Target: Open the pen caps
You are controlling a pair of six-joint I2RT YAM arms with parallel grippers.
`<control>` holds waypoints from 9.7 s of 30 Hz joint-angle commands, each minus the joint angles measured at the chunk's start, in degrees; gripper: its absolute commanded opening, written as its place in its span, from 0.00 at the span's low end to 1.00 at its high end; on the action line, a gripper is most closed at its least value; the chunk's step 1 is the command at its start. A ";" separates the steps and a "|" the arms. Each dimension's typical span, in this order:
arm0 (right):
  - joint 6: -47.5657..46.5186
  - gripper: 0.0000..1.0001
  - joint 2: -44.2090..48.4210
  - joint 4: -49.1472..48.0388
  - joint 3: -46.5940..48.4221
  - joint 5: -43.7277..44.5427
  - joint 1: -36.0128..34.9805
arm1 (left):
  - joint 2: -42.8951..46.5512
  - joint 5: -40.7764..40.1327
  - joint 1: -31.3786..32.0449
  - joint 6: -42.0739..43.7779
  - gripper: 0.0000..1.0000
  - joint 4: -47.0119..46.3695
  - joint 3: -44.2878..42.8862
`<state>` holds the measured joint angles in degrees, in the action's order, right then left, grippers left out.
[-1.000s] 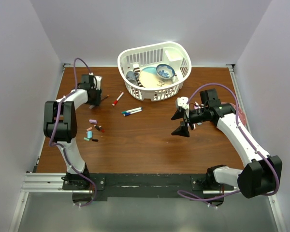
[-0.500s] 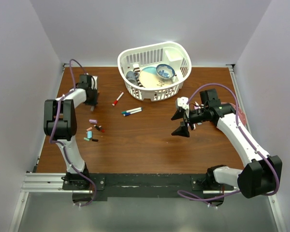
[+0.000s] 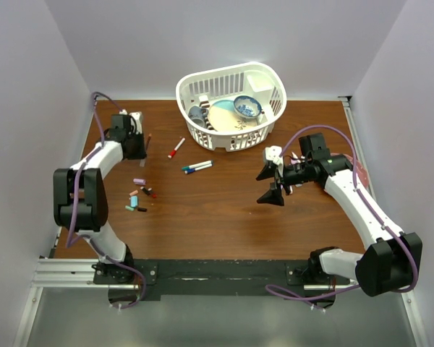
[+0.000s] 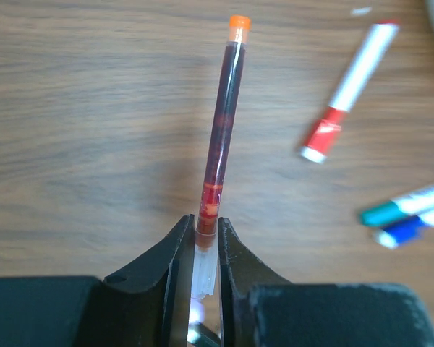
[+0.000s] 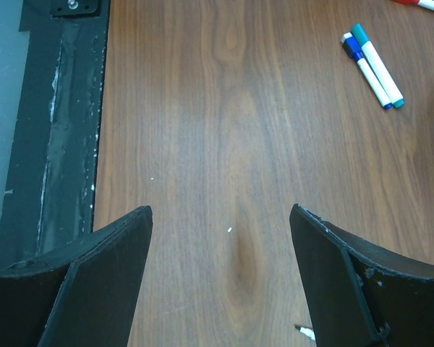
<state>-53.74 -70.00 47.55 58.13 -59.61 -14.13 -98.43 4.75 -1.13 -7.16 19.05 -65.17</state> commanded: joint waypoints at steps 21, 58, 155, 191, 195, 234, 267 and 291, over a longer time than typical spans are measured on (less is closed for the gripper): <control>-20.88 0.91 0.22 -4.39 0.66 14.43 -17.93 | 25.14 41.82 19.40 -23.51 0.07 -18.16 32.29; -8.60 0.00 -1.04 -16.08 -7.85 31.24 -34.57 | 28.62 36.42 34.44 -33.80 0.61 -33.55 29.92; 27.45 0.00 -1.11 -26.01 -6.10 32.63 -10.92 | 29.87 -21.89 7.10 -45.75 0.44 4.77 29.92; 46.79 0.20 -20.88 -23.64 -1.70 54.34 12.90 | 49.92 8.08 7.10 -3.30 0.82 -11.14 26.41; 46.53 0.22 -20.97 -23.38 -1.61 53.38 12.90 | 49.83 8.08 7.19 -3.39 0.82 -11.05 26.32; -11.24 0.78 -10.77 0.01 5.94 10.05 -7.05 | 42.46 8.26 7.10 -4.44 0.79 -11.14 25.79; -0.14 0.74 -7.35 -2.73 3.22 7.06 -7.14 | -15.38 1.75 11.40 5.49 0.48 6.53 -17.01; -1.81 0.70 -9.98 0.61 4.63 6.35 -7.23 | -17.59 -1.94 12.46 4.26 0.00 7.32 -16.49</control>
<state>-54.70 -79.66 46.78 60.93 -50.72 -21.32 -117.54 4.34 11.18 -2.61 26.26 -83.13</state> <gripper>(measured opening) 0.706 0.114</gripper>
